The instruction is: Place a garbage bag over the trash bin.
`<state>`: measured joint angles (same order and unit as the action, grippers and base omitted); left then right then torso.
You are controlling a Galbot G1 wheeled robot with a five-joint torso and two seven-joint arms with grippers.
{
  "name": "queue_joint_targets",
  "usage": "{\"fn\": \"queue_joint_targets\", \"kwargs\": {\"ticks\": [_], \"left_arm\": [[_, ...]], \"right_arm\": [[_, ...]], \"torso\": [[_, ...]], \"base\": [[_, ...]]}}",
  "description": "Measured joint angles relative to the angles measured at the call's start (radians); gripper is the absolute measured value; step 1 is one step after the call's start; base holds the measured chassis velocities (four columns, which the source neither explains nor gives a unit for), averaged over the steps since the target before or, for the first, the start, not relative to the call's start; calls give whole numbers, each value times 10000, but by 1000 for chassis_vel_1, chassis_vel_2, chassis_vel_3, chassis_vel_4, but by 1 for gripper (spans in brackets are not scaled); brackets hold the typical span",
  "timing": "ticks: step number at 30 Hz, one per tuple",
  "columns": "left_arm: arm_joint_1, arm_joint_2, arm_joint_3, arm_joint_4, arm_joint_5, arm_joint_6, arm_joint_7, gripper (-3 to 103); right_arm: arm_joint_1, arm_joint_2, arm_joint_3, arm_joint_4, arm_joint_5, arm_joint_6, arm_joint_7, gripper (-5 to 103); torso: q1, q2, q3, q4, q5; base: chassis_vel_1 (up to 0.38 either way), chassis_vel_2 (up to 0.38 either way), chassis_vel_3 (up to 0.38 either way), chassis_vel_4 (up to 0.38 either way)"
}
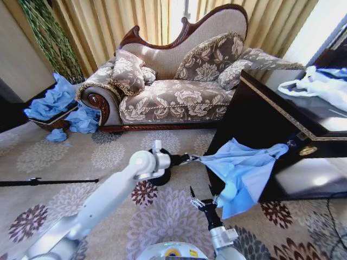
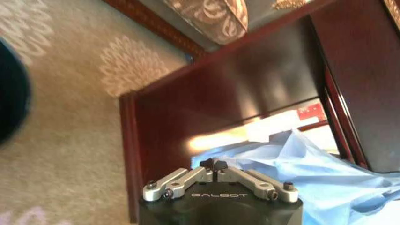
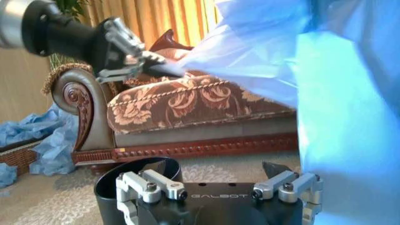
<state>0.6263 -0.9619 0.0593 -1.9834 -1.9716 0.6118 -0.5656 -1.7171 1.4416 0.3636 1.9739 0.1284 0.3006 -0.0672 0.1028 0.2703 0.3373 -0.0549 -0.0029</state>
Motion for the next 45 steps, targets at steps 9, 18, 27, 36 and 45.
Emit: {"fn": "queue_joint_targets", "kwargs": {"ticks": [9, 18, 27, 36, 45], "left_arm": [[639, 942, -793, -19, 555, 305, 891, 0], [1343, 1656, -1522, -49, 1364, 378, 1733, 0], [1733, 2064, -1855, -42, 1836, 322, 2029, 0], [1973, 2445, -2053, 171, 2316, 197, 2443, 0], [1098, 2215, -2085, -166, 2443, -288, 2514, 0]], "right_arm": [[-97, -2, -185, -30, -154, 72, -29, 100], [-176, -78, -328, -10, -175, 133, -93, 100], [-196, -140, -356, -6, -150, 239, -119, 100], [-196, -200, -265, -48, 3, 367, -188, 100], [-229, -286, -90, -104, 45, 501, -308, 100]], "torso": [[0, -1, 0, -2, 0], [0, -1, 0, 0, 0], [0, -1, 0, 0, 0], [0, -1, 0, 1, 0], [0, -1, 0, -1, 3]], "base": [[0, 0, 0, 0], [0, 0, 0, 0], [0, 0, 0, 0], [0, 0, 0, 0], [0, 0, 0, 0]]}}
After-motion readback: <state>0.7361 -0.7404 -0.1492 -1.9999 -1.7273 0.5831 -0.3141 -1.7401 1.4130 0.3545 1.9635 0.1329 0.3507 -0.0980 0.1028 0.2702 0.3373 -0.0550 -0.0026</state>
